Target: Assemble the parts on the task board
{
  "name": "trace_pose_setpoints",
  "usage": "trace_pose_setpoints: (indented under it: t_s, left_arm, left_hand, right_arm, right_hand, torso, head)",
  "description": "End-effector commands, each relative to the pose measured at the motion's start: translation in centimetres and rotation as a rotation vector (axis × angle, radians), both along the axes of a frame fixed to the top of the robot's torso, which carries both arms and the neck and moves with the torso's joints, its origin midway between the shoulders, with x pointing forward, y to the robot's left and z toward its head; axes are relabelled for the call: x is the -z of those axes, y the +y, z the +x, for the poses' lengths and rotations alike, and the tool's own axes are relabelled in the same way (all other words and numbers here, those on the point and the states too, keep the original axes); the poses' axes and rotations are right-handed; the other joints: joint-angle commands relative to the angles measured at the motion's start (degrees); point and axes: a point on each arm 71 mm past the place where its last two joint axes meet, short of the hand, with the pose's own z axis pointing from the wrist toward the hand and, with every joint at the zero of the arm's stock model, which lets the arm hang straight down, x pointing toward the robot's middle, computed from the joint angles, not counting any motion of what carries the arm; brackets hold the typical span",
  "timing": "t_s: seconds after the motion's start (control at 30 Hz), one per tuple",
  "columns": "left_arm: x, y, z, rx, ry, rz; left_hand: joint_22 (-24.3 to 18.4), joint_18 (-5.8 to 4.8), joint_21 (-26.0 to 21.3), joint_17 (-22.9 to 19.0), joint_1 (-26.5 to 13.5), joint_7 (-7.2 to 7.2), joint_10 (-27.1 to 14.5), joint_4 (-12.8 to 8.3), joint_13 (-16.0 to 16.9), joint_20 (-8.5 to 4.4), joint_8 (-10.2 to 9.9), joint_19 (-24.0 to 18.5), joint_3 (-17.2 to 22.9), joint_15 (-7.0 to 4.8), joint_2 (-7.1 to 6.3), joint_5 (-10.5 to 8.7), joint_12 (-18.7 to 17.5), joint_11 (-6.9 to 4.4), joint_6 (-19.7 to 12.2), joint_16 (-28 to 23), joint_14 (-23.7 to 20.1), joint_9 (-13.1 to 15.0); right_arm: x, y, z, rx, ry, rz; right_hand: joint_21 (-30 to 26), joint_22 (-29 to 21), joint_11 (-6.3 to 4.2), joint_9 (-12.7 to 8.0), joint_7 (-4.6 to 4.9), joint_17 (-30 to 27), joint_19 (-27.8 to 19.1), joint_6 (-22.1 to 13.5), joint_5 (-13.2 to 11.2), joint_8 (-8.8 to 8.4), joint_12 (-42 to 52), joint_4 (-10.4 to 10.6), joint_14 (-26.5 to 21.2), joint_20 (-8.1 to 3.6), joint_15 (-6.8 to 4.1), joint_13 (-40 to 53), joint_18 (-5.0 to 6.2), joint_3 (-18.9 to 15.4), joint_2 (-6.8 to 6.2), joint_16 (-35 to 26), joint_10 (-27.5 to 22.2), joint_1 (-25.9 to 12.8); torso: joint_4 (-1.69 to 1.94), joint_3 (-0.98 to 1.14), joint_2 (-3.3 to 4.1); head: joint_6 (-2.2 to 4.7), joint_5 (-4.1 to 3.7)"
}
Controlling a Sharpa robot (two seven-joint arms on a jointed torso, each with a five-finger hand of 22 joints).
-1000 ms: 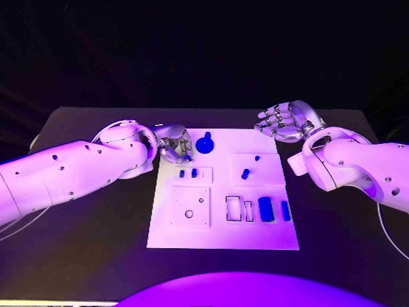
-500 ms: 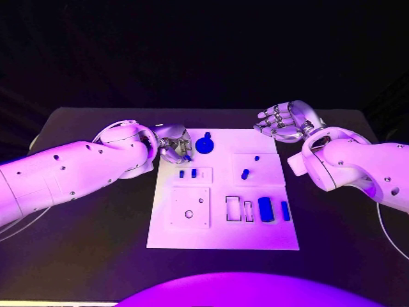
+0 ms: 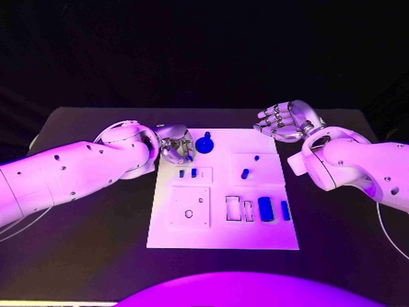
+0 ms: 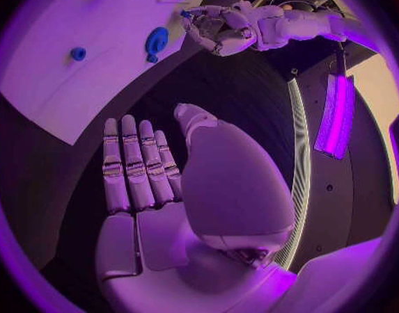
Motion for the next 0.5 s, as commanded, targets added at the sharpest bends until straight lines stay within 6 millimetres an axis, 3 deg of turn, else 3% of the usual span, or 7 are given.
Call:
trace_pose_setpoints:
  t_s: [0.03,0.5]
  left_arm:
    - [0.05,-0.29,-0.16,0.012,0.014,-0.014]
    - [0.4,-0.32,-0.02,-0.001,0.035,0.031]
  left_hand:
    - [0.1,0.08,-0.1,0.1,0.0,0.11,0.5,-0.3,-0.1,0.05,0.1,0.1,-0.1,0.02,0.45,0.37,-0.2,0.02,0.5,0.0,0.0,0.5]
    - [-0.3,0.15,-0.3,-0.5,-0.2,0.14,0.6,-0.3,-0.1,0.05,0.0,-0.1,-0.2,0.05,0.35,0.29,-0.5,0.07,0.4,-0.1,-0.2,0.6]
  right_arm:
    - [0.0,0.15,-0.04,-0.019,-0.003,-0.003]
    - [0.01,0.13,-0.04,-0.019,-0.001,-0.004]
  right_hand:
    - [-0.1,-0.1,0.28,-0.1,3.03,-0.1,-0.3,0.4,0.2,-0.15,-0.3,0.1,0.3,-0.07,0.13,-0.1,0.4,0.4,-0.07,-0.3,0.1,0.3]
    - [-0.1,-0.3,0.31,-0.1,3.05,-0.3,-0.3,0.4,0.2,-0.16,-0.4,0.1,0.3,-0.04,0.16,-0.1,0.39,0.4,-0.08,-0.5,0.1,0.4]
  torso:
    - [0.02,-0.03,0.02]
    - [-0.02,0.03,0.02]
  head:
    - [-0.07,-0.03]
    - [-0.19,-0.07]
